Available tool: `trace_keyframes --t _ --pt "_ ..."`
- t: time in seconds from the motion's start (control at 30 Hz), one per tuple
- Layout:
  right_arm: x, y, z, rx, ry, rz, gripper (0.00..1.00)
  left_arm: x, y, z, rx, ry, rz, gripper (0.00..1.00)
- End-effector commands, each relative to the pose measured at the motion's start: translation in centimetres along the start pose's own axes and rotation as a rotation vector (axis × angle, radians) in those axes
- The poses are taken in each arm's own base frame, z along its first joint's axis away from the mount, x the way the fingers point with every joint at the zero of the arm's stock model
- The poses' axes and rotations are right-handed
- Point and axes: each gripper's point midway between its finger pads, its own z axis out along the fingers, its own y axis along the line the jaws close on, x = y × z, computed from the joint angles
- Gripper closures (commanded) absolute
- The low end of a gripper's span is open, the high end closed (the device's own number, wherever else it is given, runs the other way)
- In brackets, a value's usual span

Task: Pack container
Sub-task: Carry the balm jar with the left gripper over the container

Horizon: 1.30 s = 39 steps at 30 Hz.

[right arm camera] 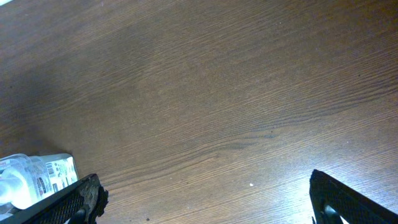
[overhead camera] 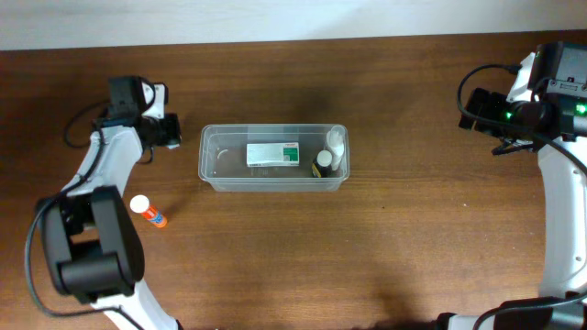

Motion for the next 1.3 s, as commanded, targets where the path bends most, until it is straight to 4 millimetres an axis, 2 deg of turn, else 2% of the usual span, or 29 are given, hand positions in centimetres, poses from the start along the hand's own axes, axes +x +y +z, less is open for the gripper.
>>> trace_keyframes --t 0.0,0.13,0.3,0.4,0.47,0.57,0.73,0.93,1.1,1.27 --pt "-0.2 -0.3 -0.1 0.01 -0.009 0.013 0.02 -5.0 -0.4 -6.5 -0.008 -0.161 0.023 0.71" --pt "-0.2 -0.3 -0.1 0.01 -0.009 0.013 0.02 -6.0 -1.4 -10.4 0.021 -0.218 0.033 0.71" --pt "-0.2 -0.3 -0.1 0.01 -0.009 0.013 0.02 -6.1 -4.0 -15.2 0.14 -0.272 0.056 0.71" --pt "-0.2 -0.3 -0.1 0.01 -0.009 0.013 0.02 -5.6 -6.0 -17.0 0.246 -0.273 0.069 0.71" --pt "-0.2 -0.3 -0.1 0.01 -0.009 0.013 0.02 -5.0 -7.0 -17.4 0.288 -0.257 0.075 0.71" --pt "-0.2 -0.3 -0.1 0.01 -0.009 0.013 0.02 -3.8 -8.4 -17.2 0.316 -0.207 0.092 0.71" --pt "-0.2 -0.3 -0.1 0.01 -0.009 0.013 0.02 -2.4 -11.6 -17.0 0.354 -0.166 0.23 0.71" --pt "-0.2 -0.3 -0.1 0.01 -0.009 0.013 0.02 -1.5 -13.8 -16.0 0.277 -0.132 0.31 0.71" --pt "-0.2 -0.3 -0.1 0.01 -0.009 0.013 0.02 0.0 -15.2 -13.7 0.233 -0.056 0.358 0.7" --pt "-0.2 -0.3 -0.1 0.01 -0.009 0.013 0.02 1.4 -15.6 -10.6 0.213 0.026 0.373 0.7"
